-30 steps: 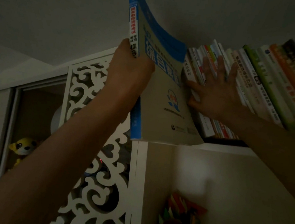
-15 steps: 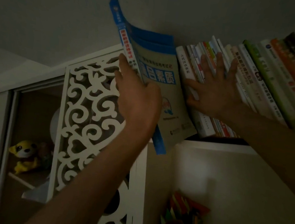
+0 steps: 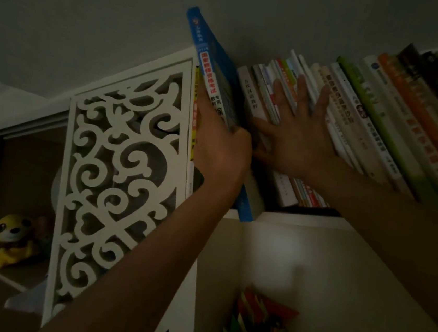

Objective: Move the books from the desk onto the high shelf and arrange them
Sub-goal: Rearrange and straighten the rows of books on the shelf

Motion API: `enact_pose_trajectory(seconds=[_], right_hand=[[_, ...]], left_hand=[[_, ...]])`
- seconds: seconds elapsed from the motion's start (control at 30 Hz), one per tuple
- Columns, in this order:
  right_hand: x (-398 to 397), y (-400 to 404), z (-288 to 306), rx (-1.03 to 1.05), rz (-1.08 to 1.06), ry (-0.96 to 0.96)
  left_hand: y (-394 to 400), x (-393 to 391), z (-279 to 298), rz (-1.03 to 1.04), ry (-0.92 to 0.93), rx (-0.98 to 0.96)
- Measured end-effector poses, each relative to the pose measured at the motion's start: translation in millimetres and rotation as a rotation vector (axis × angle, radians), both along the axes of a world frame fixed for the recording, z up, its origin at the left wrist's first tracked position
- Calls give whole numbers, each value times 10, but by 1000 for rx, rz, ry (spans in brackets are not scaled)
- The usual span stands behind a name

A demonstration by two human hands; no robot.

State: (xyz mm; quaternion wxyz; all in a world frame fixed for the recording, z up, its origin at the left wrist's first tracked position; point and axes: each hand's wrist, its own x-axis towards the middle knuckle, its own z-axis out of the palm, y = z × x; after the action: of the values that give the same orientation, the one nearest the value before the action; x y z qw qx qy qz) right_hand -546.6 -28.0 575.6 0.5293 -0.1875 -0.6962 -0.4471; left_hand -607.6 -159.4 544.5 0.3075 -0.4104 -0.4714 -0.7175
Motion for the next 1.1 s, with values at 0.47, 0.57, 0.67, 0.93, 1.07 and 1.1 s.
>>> enact_pose_trajectory(seconds=[0.47,0.57,0.67,0.93,1.07,1.1], right_hand=[[-110,21,-71,115,81,89],[-124,13,-96,124,74,90],[-116,8,-84,125,68,80],[-112,31,-71,115,58,21],[-188,29,-97,90,41,42],[-197,29,-103,74,35,31]], left_hand=[[381,-348,-9,423,244,-99],[380,-396,-78,454,321,-76],[379,-449,-61,605,436,25],[441,-714,-58,588,439,-116],[619,-860,-27,600,439,-146],[633,-891,-26,603,445,-159]])
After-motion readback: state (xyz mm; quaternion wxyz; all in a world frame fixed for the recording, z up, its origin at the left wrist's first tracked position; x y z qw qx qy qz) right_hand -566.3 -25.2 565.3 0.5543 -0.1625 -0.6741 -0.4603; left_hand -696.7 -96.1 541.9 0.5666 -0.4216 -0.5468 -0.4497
